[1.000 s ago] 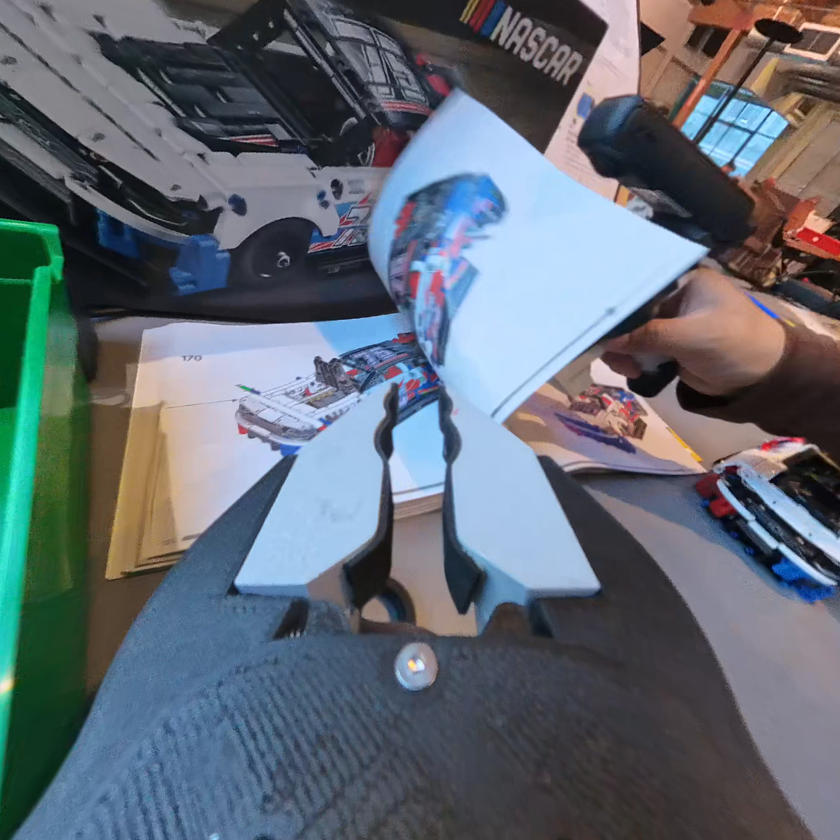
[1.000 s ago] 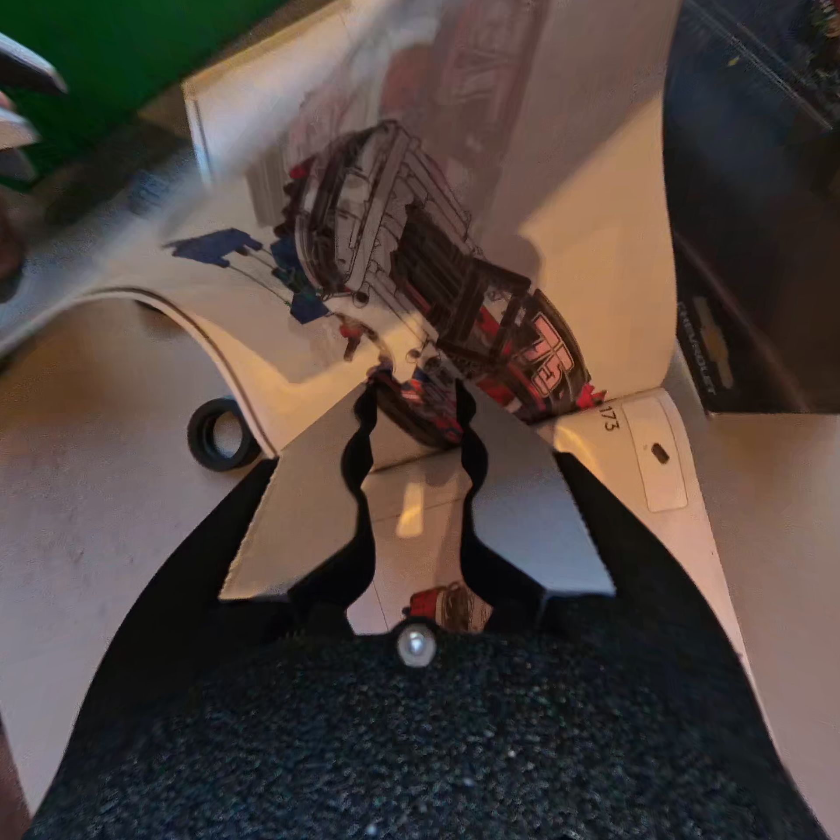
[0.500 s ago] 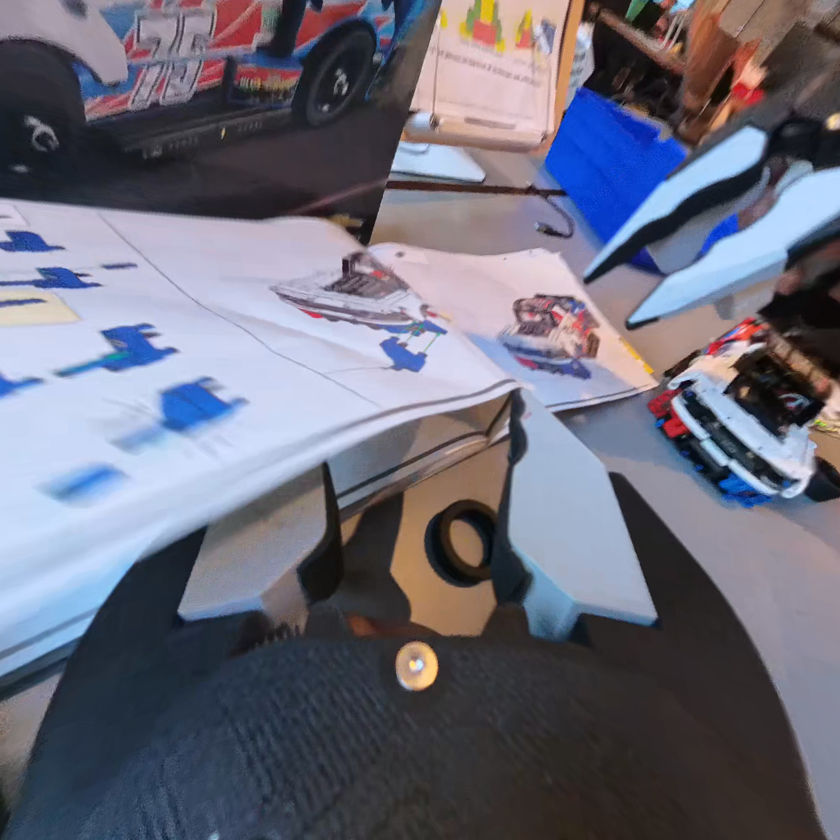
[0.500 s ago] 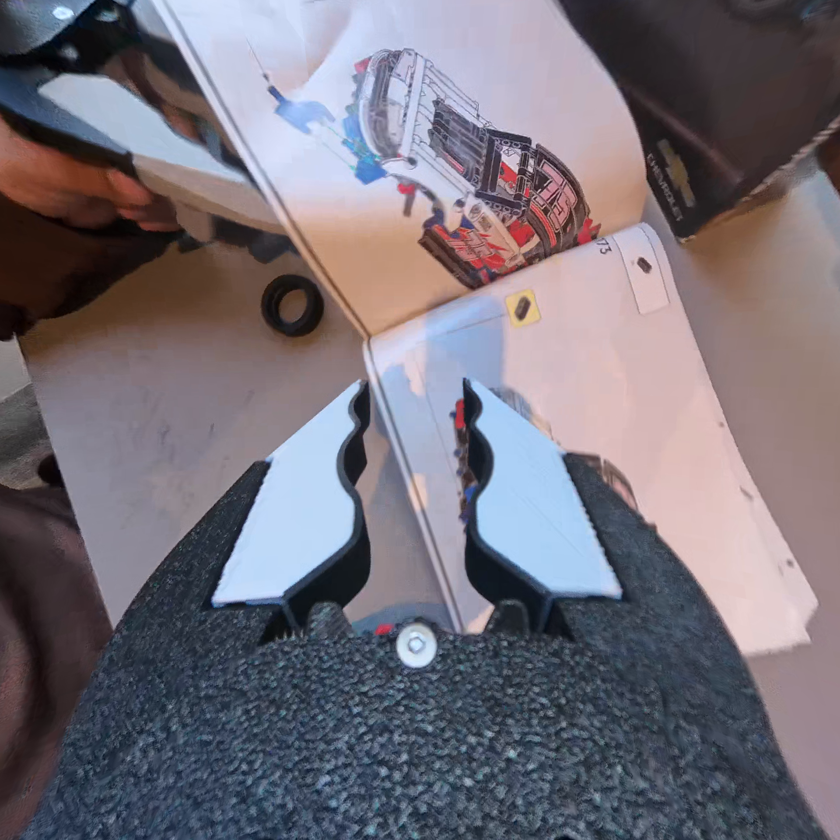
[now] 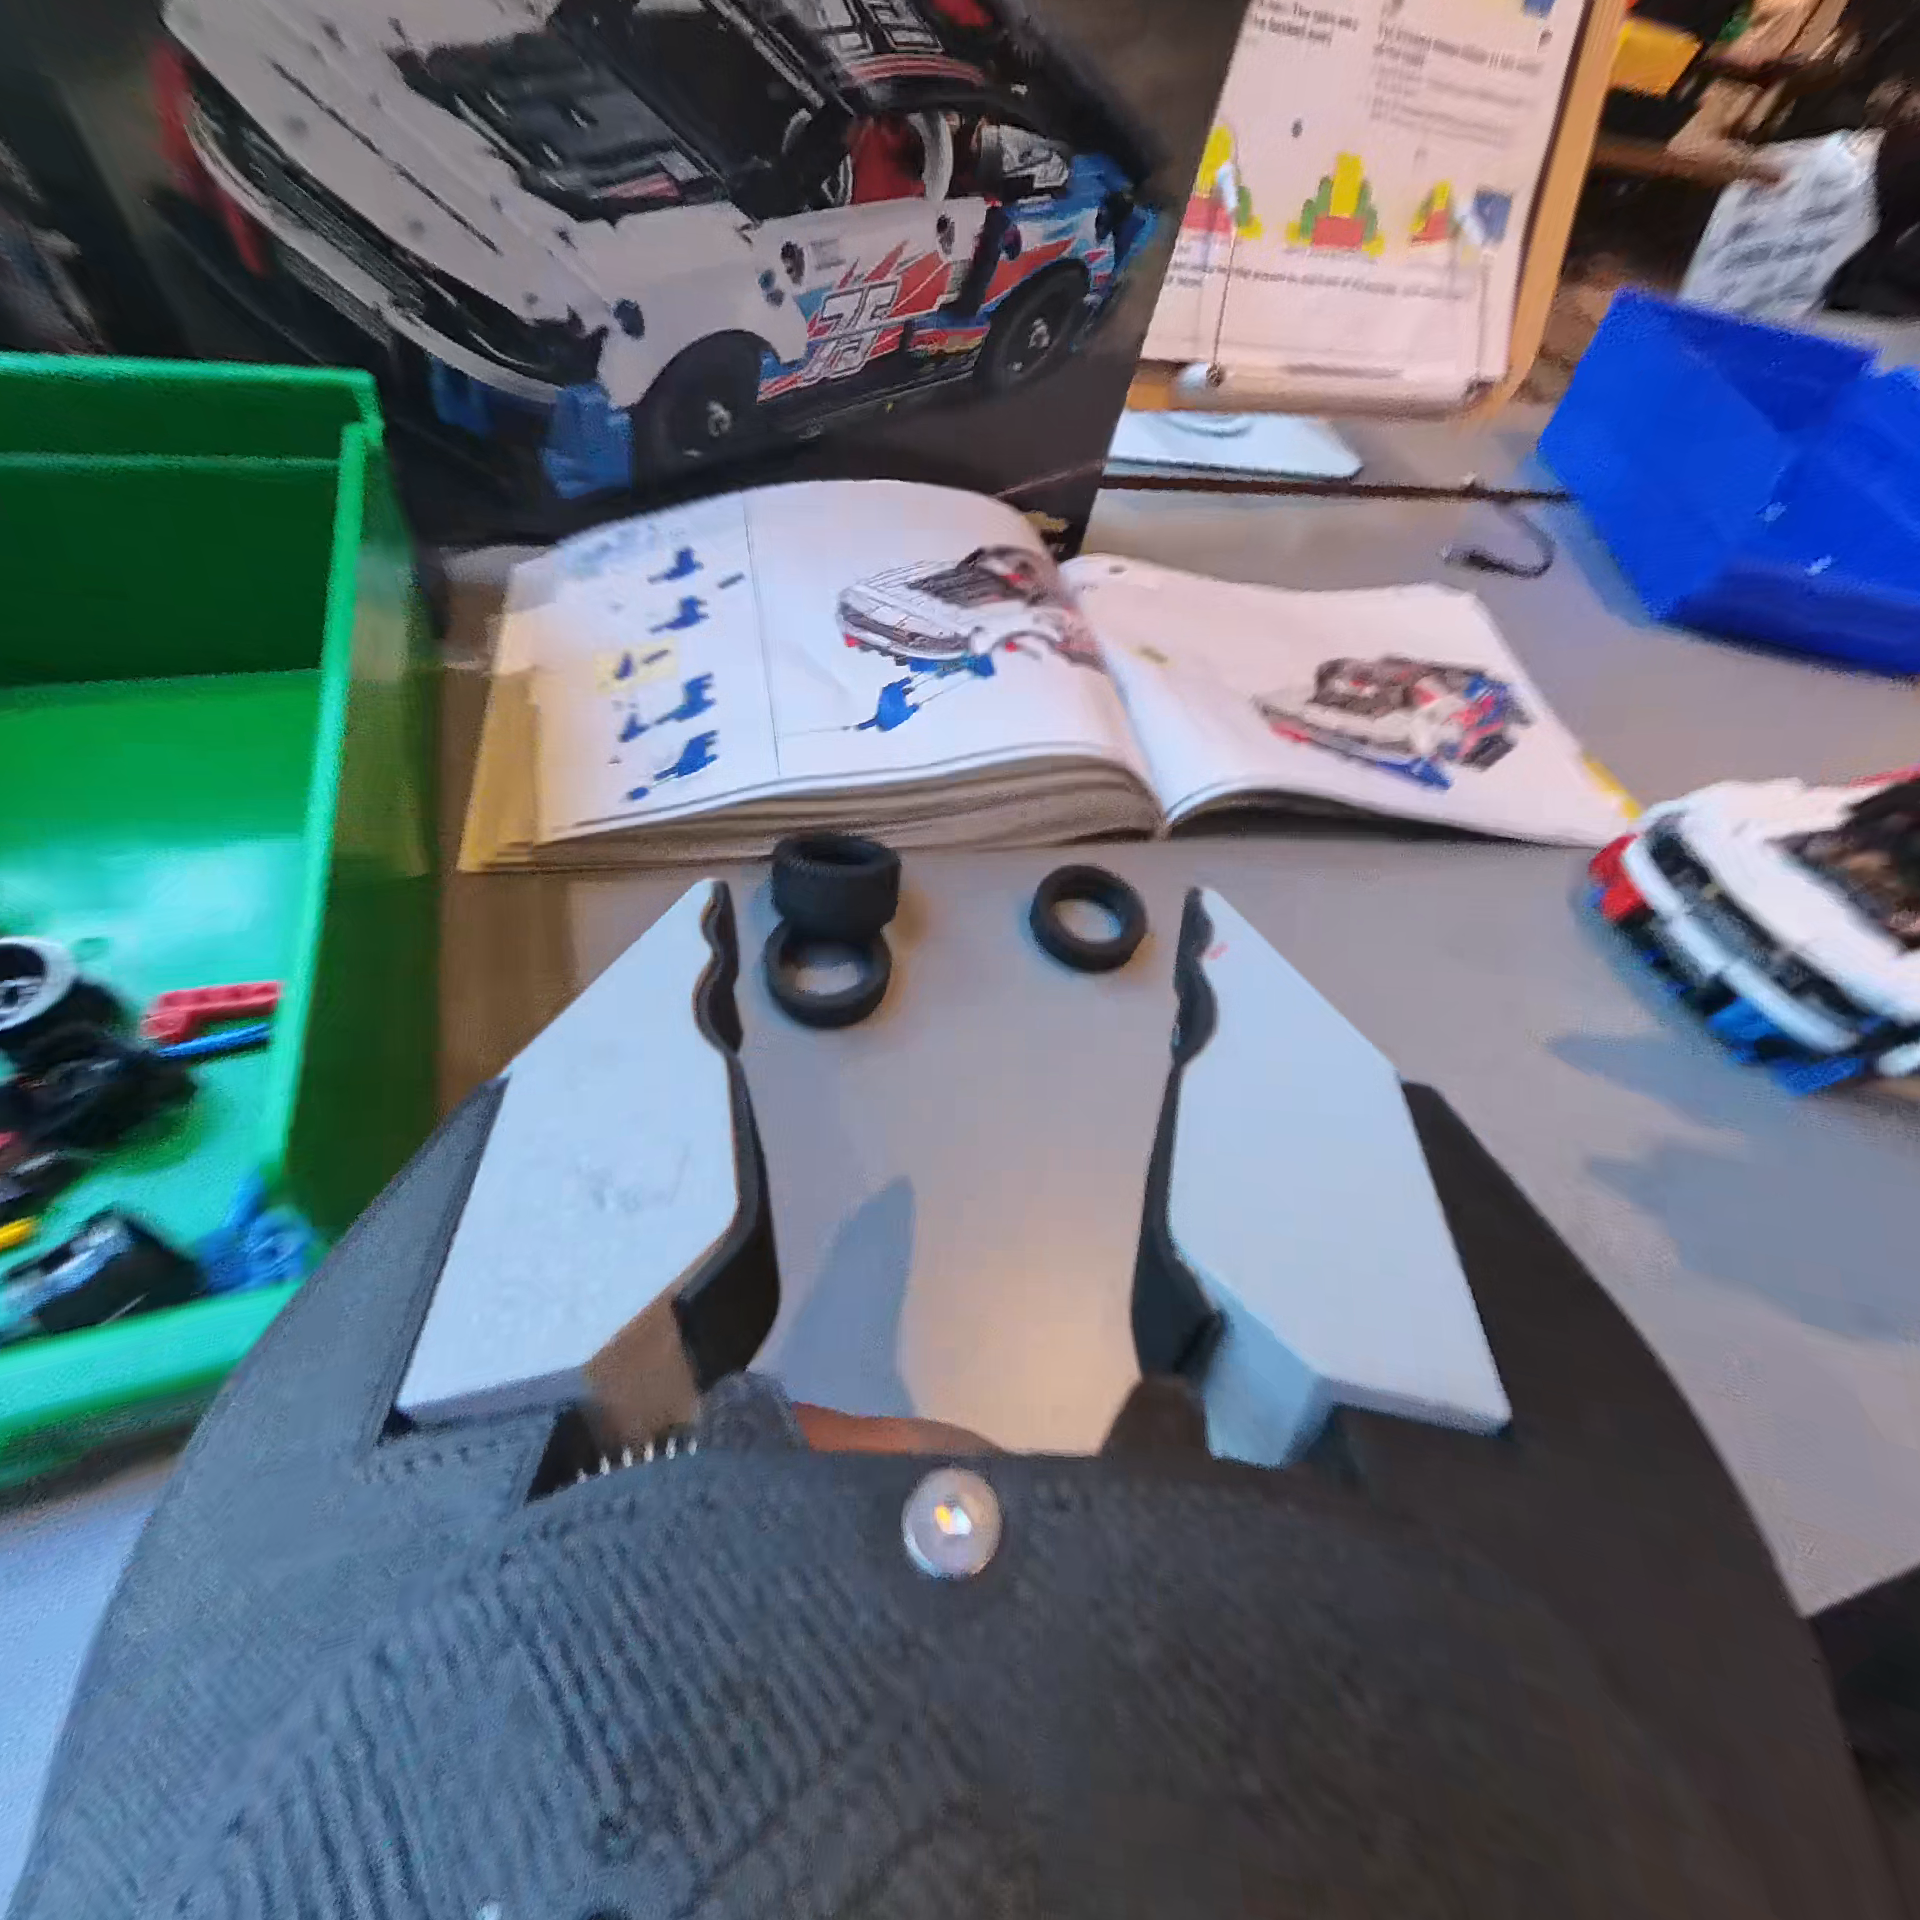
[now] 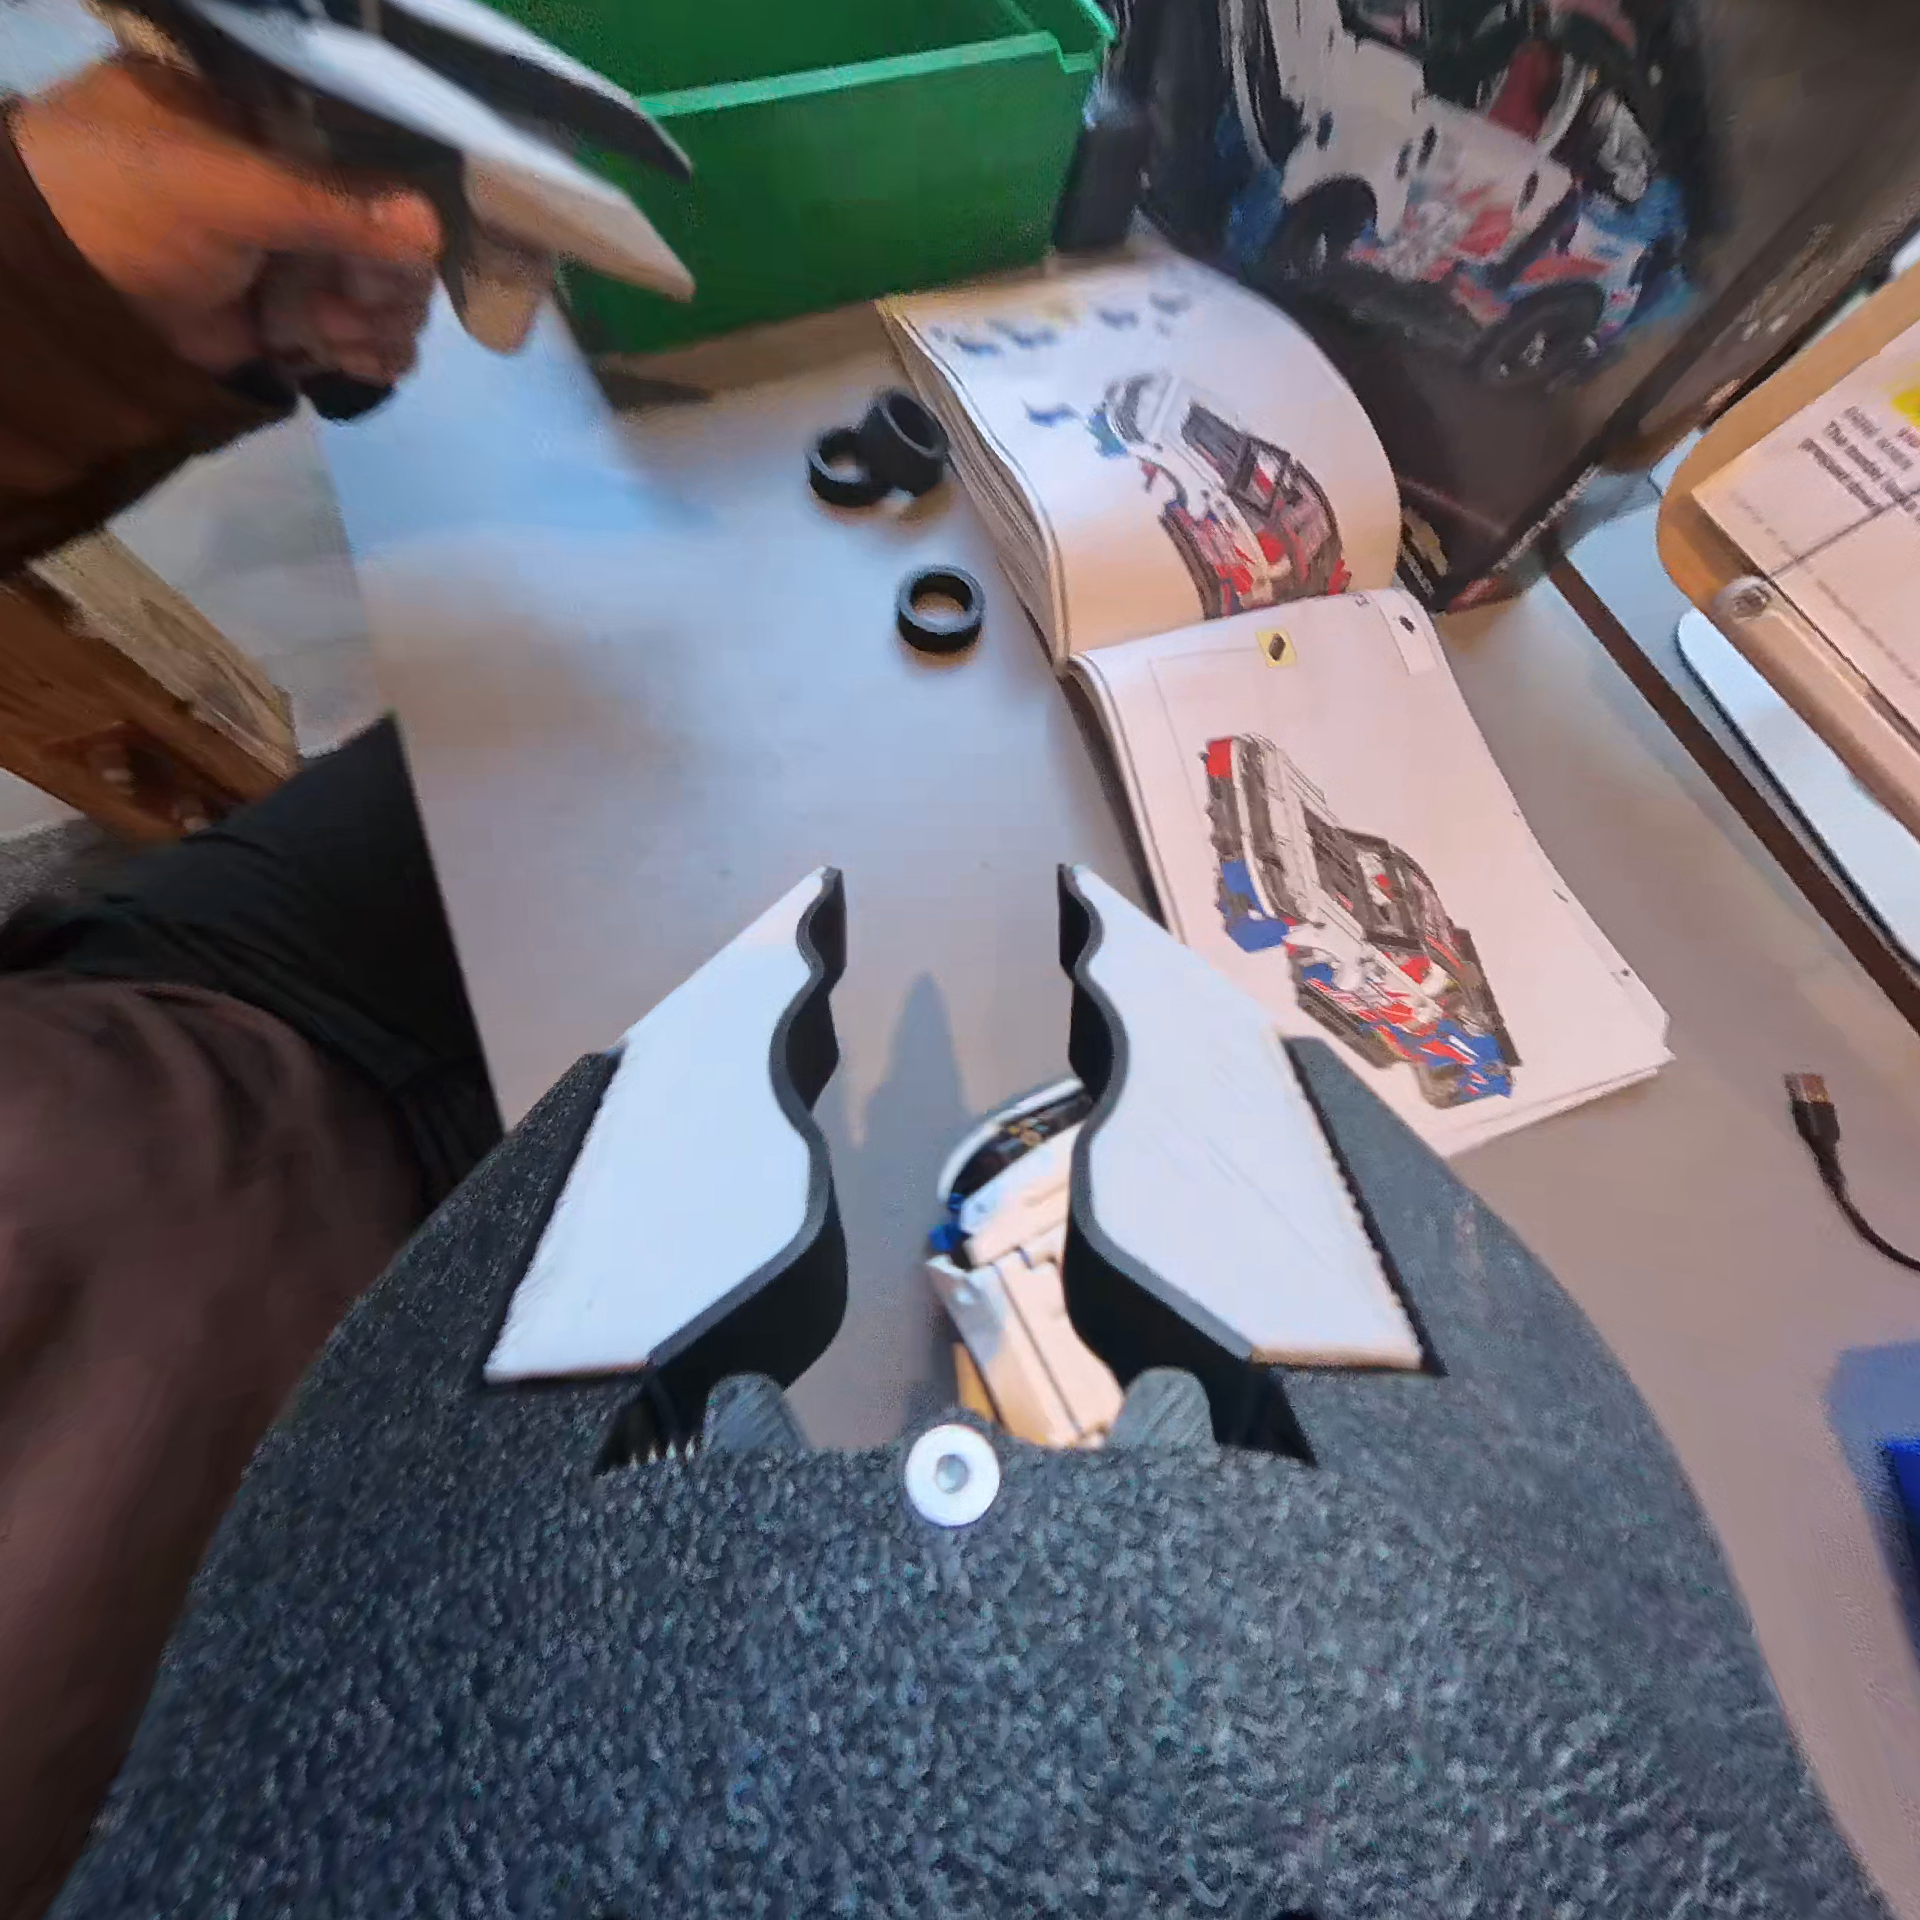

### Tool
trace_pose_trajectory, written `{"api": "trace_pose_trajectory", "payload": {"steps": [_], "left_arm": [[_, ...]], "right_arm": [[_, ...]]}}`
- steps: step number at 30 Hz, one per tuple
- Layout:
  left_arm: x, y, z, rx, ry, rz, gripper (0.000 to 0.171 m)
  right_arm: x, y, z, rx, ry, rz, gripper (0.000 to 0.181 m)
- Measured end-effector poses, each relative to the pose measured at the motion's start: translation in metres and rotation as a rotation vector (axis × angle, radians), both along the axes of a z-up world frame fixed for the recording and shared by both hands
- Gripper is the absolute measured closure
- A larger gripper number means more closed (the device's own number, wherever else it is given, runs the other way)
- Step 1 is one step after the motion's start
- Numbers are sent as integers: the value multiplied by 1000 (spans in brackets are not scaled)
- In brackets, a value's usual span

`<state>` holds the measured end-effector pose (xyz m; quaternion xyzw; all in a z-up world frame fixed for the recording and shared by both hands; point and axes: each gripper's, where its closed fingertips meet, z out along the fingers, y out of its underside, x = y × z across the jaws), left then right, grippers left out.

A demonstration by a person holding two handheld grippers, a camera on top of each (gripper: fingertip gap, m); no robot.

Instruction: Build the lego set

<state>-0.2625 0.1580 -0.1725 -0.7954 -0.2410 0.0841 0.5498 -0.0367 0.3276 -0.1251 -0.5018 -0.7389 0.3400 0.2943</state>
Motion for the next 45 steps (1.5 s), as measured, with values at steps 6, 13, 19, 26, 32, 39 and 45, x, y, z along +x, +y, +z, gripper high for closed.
{"api": "trace_pose_trajectory", "payload": {"steps": [6, 13, 19, 26, 32, 39, 45], "left_arm": [[13, -29, -28, -72, 184, 41, 90], [18, -20, -35, 110, 297, -171, 93], [15, -24, -10, 285, 484, -348, 118], [21, -21, -12, 267, 604, -423, 132], [24, -22, -8, 355, 418, -506, 132], [25, -29, -3, 440, 241, -592, 134], [32, -29, -5, 424, 269, -616, 136]], "right_arm": [[-10, -65, -10, -218, 146, 92, 133], [-93, -117, -71, -324, 198, 128, 132], [-167, -126, -70, -245, 413, 126, 138], [-215, -122, -86, -173, 370, 85, 144], [-238, -97, -86, -99, 394, -45, 144], [-252, -84, -99, -69, 319, -128, 144], [-254, -87, -108, -26, 268, -121, 150]]}}
